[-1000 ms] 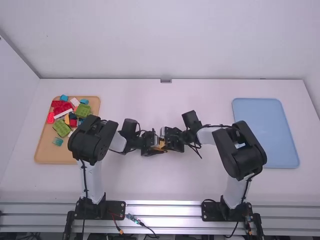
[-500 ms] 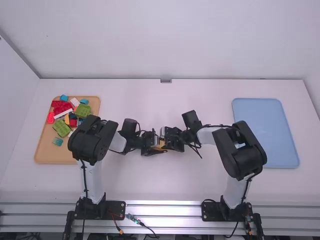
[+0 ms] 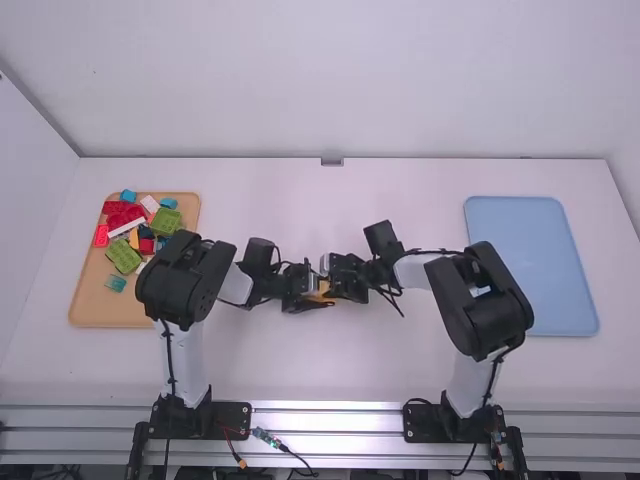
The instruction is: Assemble lego blocks to make yellow taxi
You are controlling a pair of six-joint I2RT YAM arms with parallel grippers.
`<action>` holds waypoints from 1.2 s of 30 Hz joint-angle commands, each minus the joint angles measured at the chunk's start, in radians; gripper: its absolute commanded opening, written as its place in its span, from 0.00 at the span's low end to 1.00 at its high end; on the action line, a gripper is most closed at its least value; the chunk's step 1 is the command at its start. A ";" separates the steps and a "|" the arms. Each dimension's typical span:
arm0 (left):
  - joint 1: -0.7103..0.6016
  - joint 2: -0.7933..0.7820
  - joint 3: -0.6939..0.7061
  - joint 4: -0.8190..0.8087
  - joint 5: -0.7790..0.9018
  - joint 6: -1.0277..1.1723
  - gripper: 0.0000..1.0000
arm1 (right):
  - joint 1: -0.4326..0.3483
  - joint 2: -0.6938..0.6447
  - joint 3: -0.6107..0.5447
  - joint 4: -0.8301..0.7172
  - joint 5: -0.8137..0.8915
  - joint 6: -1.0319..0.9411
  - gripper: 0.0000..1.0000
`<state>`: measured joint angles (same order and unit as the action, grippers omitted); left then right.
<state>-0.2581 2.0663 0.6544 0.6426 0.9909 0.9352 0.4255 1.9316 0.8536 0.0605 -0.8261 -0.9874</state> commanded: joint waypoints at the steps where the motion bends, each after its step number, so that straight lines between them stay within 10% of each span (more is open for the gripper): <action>1: -0.019 0.016 -0.016 -0.006 -0.028 0.041 0.40 | 0.024 0.028 0.016 0.002 -0.011 -0.005 0.00; 9: -0.019 0.016 -0.004 -0.014 -0.028 0.023 0.40 | 0.025 0.028 0.016 0.002 -0.011 -0.004 0.41; 19: -0.019 0.016 -0.007 -0.014 -0.036 0.026 0.38 | 0.019 0.026 0.016 0.003 -0.015 -0.005 0.62; 31: -0.019 0.016 -0.007 -0.013 -0.038 0.026 0.36 | -0.067 -0.075 0.016 -0.137 -0.160 -0.165 0.64; 35: -0.019 0.016 -0.006 -0.014 -0.039 0.026 0.36 | -0.092 -0.078 0.016 -0.125 -0.200 -0.161 0.43; 36: -0.019 0.016 -0.005 -0.014 -0.039 0.026 0.35 | -0.093 -0.078 0.016 -0.124 -0.209 -0.162 0.22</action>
<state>-0.2695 2.0663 0.6552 0.6407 0.9905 0.9363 0.3351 1.8725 0.8555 -0.0597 -0.9829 -1.1362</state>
